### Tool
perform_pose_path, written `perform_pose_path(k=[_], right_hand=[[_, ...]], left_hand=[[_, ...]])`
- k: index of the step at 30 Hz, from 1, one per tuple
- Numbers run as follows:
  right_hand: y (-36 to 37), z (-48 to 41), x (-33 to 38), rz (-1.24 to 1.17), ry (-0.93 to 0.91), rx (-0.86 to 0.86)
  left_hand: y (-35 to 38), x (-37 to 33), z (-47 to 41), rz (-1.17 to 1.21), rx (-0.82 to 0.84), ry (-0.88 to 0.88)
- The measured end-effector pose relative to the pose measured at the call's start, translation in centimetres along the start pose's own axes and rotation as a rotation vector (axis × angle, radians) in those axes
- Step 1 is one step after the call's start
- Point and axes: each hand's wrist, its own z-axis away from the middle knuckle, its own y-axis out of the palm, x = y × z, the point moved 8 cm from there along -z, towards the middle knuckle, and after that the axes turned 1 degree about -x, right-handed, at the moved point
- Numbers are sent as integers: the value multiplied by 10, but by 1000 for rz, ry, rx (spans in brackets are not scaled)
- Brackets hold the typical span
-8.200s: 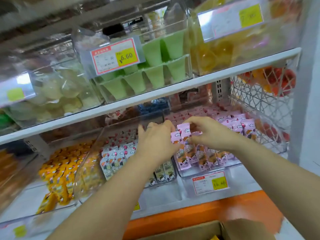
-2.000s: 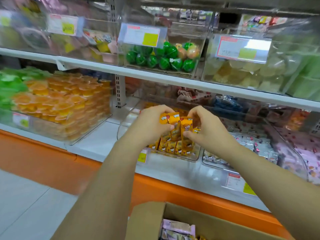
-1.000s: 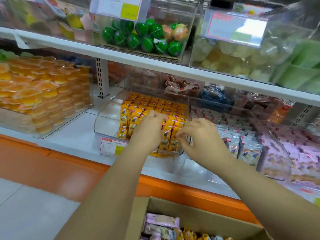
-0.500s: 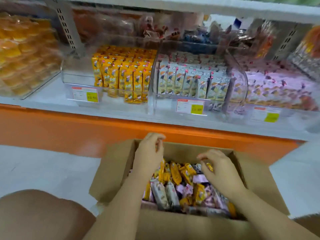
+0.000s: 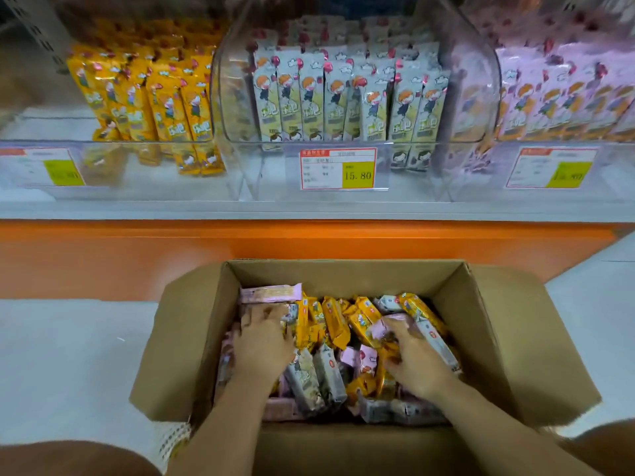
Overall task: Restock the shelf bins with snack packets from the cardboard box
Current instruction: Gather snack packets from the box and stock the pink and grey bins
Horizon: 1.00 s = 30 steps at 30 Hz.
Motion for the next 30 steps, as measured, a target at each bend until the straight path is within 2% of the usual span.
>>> perform_pose_path(k=[5,10,12,17,23,27,30], right_hand=[[11,-11,-1,-53,36,10],[8,-20,-2,-115,58,38],[10,-20,-1,-151,59,40],[13,-11,4,-318,11,-57],[6,-7,13,-421,7,-101],[1,-4,16,-402,14,-106],[-9,1,19,-325,1,-156]], left_hand=[[3,-1,-4,-29,-24,26],[-1,7,-13,325,-27,8],[-7,6,-17,380,-57,47],[-17,10,-25,99,-179,55],[-9,0,-39,-48,-26,66],[-1,-11,-42,-77,110,140],[5,-22,-34,-88,137,207]])
